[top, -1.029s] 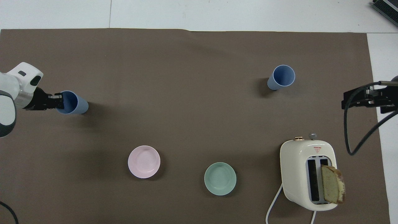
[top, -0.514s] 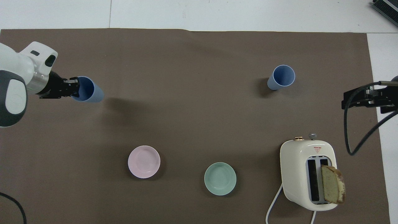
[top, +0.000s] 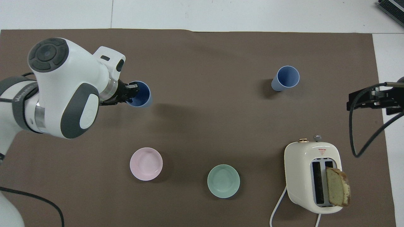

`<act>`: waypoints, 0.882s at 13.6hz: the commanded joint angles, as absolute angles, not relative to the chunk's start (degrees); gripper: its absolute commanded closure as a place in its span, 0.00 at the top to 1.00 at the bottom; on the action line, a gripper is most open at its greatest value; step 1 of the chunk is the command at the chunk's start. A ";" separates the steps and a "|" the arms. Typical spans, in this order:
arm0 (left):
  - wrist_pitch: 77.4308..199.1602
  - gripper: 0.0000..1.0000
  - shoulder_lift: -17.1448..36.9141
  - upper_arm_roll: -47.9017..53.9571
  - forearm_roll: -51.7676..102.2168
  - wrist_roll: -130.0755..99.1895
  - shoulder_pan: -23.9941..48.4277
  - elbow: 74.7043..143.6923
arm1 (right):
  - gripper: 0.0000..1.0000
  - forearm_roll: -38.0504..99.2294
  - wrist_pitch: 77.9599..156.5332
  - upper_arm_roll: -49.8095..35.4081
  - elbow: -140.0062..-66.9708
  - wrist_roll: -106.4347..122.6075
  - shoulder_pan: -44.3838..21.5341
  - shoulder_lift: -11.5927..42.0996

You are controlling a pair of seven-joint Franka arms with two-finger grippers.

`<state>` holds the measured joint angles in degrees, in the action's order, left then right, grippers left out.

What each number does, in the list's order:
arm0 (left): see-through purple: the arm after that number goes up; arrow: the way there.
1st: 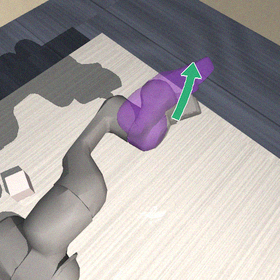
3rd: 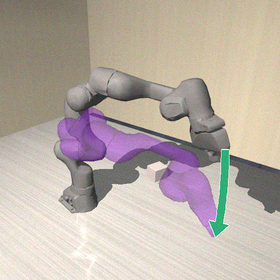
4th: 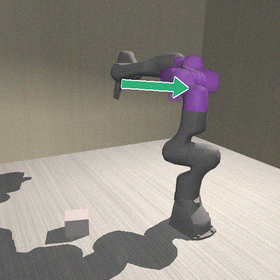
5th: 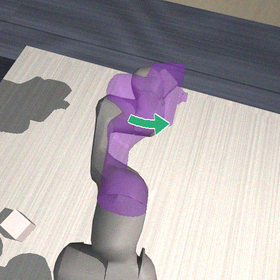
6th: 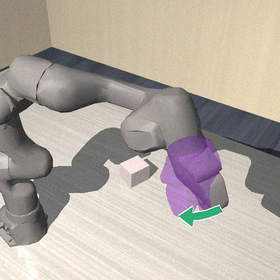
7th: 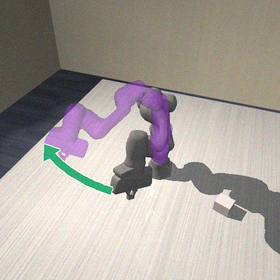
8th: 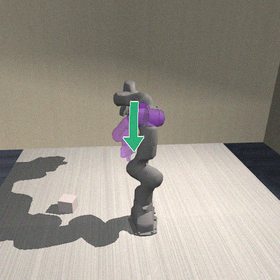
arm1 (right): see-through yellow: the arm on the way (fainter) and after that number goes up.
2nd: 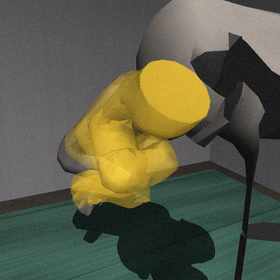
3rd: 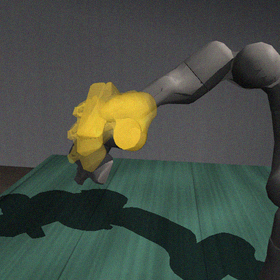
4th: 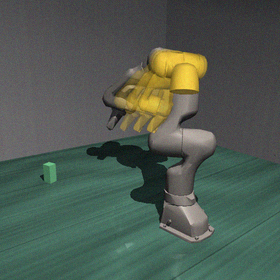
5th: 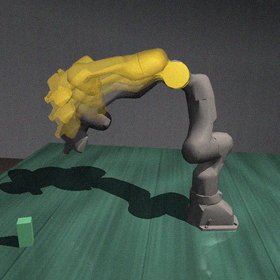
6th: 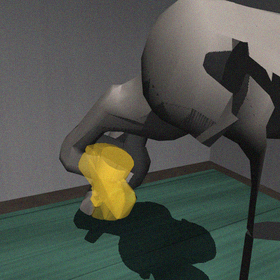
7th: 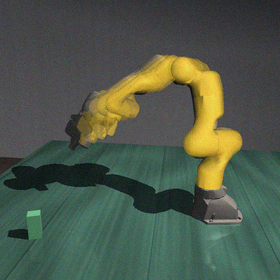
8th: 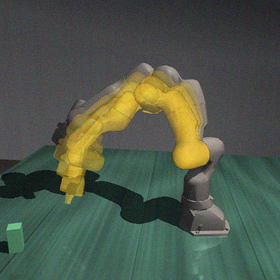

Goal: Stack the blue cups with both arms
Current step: 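Carry the blue cup with the left gripper toward the table center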

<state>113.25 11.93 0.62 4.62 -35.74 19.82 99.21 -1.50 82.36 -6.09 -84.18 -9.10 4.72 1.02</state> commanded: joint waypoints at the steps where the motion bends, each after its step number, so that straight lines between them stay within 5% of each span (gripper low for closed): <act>1: 116.70 0.00 15.37 -0.53 4.92 -40.24 24.15 97.47 | 1.00 -1.23 83.41 -6.42 -85.61 -7.56 5.45 -0.09; 12: 126.12 0.00 21.53 -0.44 6.50 -45.17 32.59 98.35 | 1.00 -1.32 83.41 -6.33 -85.52 -7.65 5.54 -0.09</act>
<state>124.49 19.61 0.69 5.66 -44.29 30.06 99.17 -1.50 82.36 -6.06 -84.18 -9.10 4.72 1.02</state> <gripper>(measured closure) 0.947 0.000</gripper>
